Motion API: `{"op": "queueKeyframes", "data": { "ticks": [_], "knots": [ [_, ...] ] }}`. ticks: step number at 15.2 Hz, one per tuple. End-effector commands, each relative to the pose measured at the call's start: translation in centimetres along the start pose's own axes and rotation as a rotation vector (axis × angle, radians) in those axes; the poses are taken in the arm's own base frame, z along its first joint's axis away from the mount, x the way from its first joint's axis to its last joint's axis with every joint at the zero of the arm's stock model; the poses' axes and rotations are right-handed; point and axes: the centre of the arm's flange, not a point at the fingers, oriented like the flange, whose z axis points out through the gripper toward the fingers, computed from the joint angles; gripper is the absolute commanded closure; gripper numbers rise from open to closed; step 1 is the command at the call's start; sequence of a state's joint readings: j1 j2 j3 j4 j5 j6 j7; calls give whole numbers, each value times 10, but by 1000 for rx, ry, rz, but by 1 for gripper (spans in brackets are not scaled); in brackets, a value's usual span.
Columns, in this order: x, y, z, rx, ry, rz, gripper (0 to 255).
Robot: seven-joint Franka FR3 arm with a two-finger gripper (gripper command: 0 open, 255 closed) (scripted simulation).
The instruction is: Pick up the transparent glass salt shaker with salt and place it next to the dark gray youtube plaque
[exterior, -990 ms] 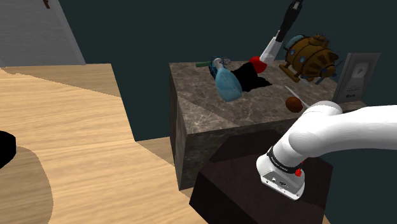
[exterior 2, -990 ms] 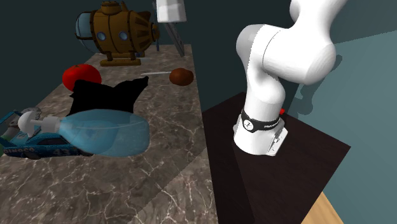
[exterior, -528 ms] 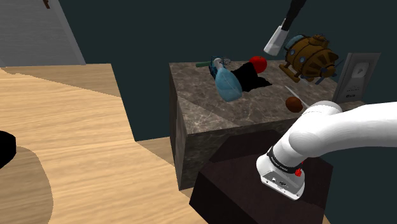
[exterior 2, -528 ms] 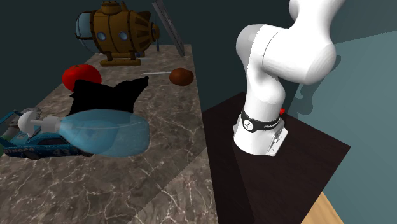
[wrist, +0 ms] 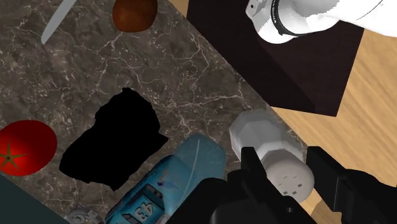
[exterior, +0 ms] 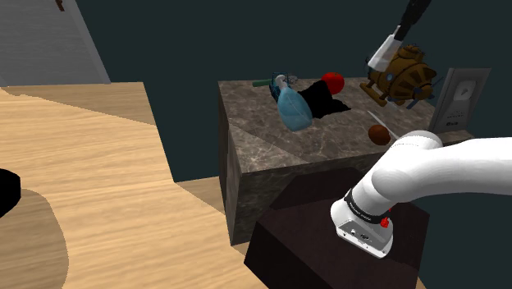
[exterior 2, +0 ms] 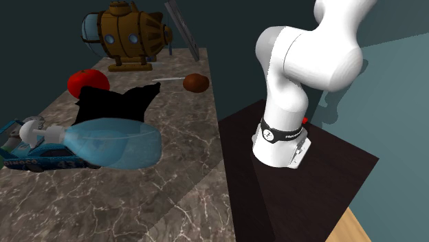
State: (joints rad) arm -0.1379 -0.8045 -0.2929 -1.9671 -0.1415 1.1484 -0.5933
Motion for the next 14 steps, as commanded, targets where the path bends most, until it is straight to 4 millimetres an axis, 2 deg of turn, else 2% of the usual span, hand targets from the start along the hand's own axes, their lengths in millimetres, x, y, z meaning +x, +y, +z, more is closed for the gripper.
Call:
{"op": "queueKeyframes", "data": {
  "ticks": [1, 14],
  "knots": [
    [-20, 19, -4, 0, -1, -1, 255],
    [-151, 129, -14, 0, -1, -1, 255]
  ]
}}
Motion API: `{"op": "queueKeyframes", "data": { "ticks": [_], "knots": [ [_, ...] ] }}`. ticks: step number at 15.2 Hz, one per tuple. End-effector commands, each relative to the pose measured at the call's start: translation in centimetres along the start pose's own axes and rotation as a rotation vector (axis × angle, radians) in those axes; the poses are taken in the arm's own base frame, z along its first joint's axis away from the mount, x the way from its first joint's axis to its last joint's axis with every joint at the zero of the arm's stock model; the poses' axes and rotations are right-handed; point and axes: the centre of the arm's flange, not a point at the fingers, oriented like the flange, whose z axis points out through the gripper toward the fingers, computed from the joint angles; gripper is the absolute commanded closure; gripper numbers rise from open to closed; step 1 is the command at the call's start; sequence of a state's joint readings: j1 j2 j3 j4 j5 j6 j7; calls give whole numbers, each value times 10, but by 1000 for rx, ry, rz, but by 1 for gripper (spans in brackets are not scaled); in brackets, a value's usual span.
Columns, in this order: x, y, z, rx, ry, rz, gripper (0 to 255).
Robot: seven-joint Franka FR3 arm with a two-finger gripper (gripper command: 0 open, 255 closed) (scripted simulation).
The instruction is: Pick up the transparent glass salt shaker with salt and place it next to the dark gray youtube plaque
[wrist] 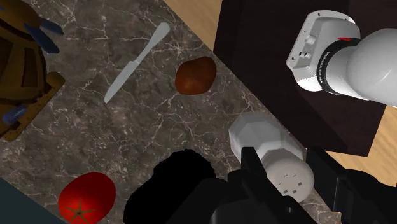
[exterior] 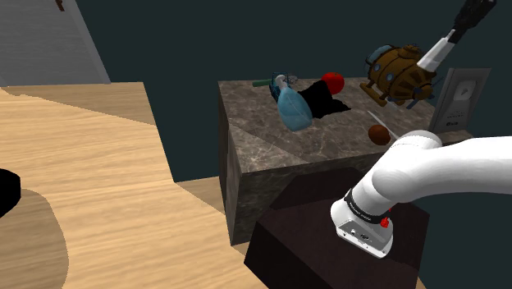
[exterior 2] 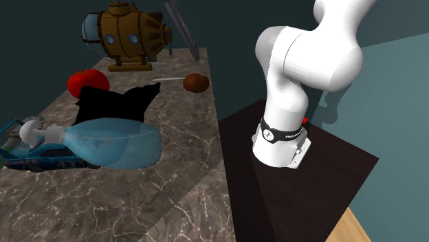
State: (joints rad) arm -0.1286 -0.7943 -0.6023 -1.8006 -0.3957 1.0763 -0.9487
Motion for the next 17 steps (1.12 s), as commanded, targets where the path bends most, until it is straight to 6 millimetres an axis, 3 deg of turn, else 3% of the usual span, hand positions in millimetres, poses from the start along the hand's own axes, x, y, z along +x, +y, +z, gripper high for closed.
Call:
{"op": "queueKeyframes", "data": {
  "ticks": [1, 17],
  "knots": [
    [-21, 16, -2, 0, -1, -1, 255],
    [-183, 151, -15, 0, -1, -1, 255]
  ]
}}
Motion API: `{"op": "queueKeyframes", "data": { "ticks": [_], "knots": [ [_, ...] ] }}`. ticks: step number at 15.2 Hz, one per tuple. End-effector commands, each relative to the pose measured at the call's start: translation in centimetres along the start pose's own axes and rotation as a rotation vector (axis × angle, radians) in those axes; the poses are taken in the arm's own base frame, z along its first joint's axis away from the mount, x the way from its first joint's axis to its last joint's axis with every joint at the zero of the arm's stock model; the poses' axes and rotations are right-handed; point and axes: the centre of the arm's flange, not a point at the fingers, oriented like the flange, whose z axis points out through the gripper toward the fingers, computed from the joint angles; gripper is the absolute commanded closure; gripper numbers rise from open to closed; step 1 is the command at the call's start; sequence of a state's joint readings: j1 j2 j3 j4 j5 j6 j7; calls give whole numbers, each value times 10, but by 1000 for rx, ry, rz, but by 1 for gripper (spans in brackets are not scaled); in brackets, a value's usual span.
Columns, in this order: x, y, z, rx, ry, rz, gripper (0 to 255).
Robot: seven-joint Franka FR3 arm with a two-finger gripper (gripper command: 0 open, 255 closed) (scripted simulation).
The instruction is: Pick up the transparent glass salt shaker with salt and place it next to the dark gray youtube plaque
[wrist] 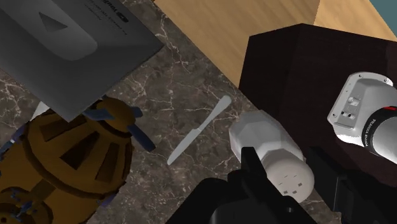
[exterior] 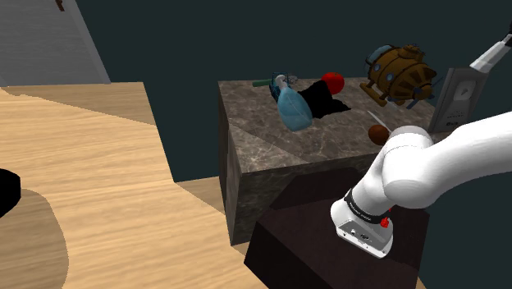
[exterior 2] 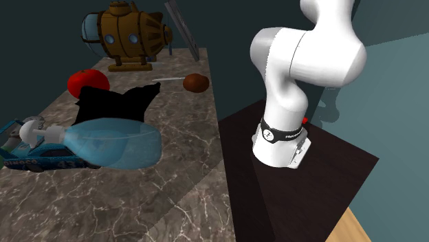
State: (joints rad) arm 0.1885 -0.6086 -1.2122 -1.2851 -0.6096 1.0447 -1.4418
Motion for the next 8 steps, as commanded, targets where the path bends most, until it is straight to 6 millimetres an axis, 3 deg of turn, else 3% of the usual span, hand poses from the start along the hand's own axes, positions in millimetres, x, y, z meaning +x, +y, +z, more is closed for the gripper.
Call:
{"op": "queueKeyframes", "data": {
  "ticks": [1, 3, 8],
  "knots": [
    [-20, 18, -1, -1, -2, -1, 255],
    [-42, 36, -3, -1, -2, -1, 255],
    [-42, 38, 23, -1, -2, -1, 255]
  ]
}}
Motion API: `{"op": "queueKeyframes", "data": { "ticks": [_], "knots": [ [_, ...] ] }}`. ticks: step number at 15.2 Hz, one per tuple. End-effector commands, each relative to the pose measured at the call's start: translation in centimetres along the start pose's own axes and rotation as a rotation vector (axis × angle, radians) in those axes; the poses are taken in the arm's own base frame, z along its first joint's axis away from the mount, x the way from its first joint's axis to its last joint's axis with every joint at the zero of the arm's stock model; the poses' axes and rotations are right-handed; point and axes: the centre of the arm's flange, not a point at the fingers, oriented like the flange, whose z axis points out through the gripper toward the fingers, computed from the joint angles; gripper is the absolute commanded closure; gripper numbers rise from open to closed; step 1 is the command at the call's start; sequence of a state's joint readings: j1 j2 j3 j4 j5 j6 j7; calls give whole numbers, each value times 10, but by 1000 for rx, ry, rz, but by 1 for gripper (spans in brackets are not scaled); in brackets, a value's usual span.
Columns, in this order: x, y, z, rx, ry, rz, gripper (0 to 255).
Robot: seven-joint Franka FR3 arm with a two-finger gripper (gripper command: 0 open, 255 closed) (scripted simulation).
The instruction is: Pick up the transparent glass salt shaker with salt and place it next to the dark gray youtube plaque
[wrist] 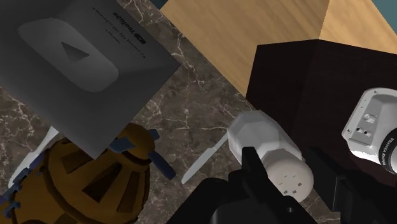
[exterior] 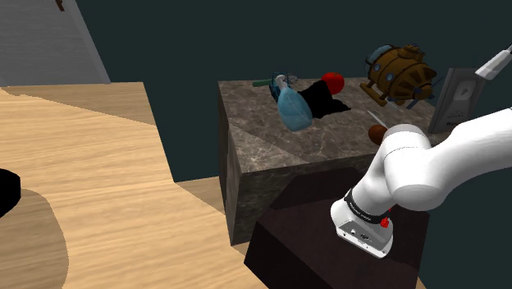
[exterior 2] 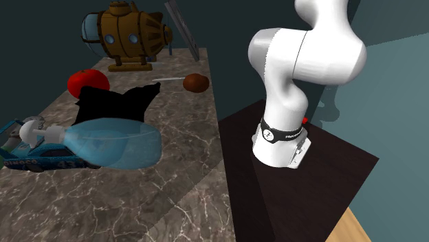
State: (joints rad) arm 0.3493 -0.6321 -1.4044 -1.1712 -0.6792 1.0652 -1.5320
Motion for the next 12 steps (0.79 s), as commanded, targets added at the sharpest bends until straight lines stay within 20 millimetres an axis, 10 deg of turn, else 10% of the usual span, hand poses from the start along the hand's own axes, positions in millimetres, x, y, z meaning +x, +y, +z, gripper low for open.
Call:
{"op": "queueKeyframes", "data": {
  "ticks": [1, 12],
  "knots": [
    [1, 1, 10, -1, 0, 0, 255],
    [0, 6, 68, -1, 0, 0, 255]
  ]
}}
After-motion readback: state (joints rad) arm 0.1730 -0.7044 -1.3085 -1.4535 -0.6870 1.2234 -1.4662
